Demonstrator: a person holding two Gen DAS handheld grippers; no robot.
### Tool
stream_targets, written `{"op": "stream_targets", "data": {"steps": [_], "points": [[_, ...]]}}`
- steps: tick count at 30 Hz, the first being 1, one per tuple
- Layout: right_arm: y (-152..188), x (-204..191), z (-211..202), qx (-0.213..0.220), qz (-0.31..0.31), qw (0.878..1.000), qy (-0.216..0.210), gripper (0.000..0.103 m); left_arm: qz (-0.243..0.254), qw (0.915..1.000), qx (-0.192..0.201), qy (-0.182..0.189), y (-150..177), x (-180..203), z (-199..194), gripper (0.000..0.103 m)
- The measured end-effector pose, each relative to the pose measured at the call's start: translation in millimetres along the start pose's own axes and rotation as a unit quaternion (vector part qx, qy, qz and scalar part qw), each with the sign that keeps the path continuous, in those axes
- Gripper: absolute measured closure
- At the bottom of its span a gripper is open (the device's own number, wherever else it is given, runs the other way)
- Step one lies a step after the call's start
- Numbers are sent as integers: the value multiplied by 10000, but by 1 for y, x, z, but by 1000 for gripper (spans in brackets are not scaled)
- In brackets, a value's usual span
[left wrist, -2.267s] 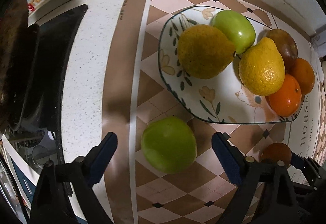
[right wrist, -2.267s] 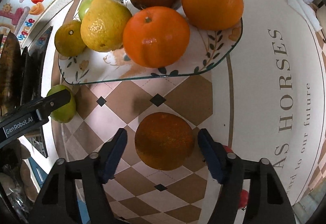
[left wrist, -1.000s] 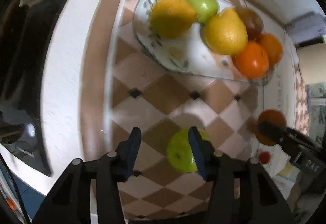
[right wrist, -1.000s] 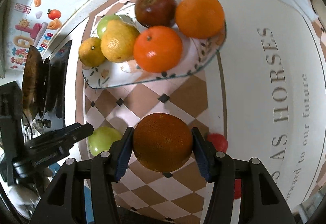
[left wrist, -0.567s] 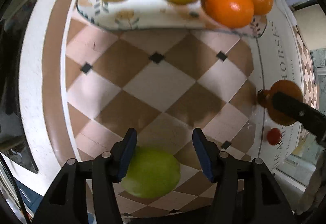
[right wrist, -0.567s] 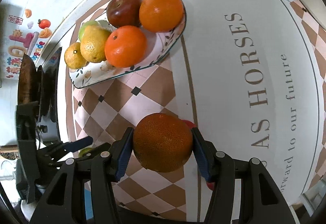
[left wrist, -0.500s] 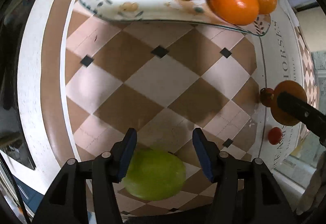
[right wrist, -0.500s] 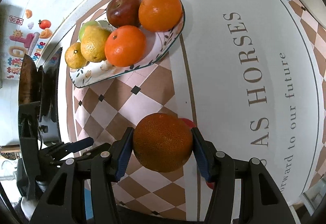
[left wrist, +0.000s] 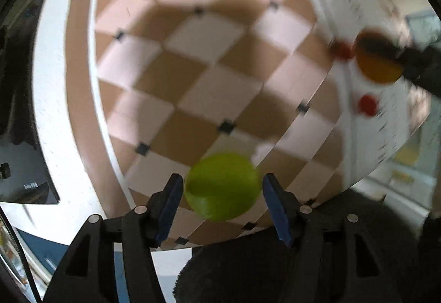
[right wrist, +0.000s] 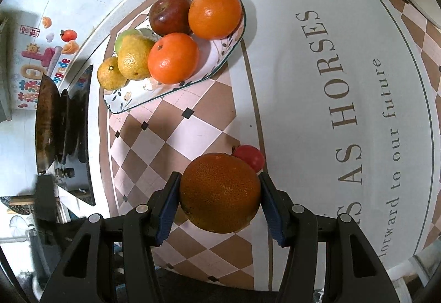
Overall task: Organize fruits
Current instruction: 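Lift the large orange with the right tool while the left tool lifts the green apple, then place the orange on the plate with the right tool while the left tool places the green apple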
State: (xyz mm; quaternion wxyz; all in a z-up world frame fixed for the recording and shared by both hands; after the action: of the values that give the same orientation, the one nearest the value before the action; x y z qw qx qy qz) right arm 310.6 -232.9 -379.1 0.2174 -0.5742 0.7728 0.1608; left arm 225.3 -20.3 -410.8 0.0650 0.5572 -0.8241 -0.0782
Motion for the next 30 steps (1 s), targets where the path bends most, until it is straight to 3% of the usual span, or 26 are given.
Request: {"op": "stream_targets", "data": {"steps": [10,14,30], "points": [[2,7,1,-24,36,10000,21,45,-202,9991,-69,355,-8,14,18,42],[3,8,4,-45,30,10000,33,45,-441,9978,6,505,-16,3,16,43],[-10,-3,4,-72,-165,9998,45,45,-908,9939,512,367,-57,-19,-6,44]]}}
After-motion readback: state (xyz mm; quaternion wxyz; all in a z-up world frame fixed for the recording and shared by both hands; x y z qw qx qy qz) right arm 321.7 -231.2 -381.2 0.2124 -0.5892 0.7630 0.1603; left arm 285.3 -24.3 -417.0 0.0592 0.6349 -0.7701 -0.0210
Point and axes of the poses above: each gripper's, at about its wrist camera, not at the fingertips, and z roughly the way its jaws point, x to its right, y to its underside, the point moved 7 cm from there along z, roughly the way its jaws point, and after that the axes turned 8 degrees about -y, right-handed, at the moved point
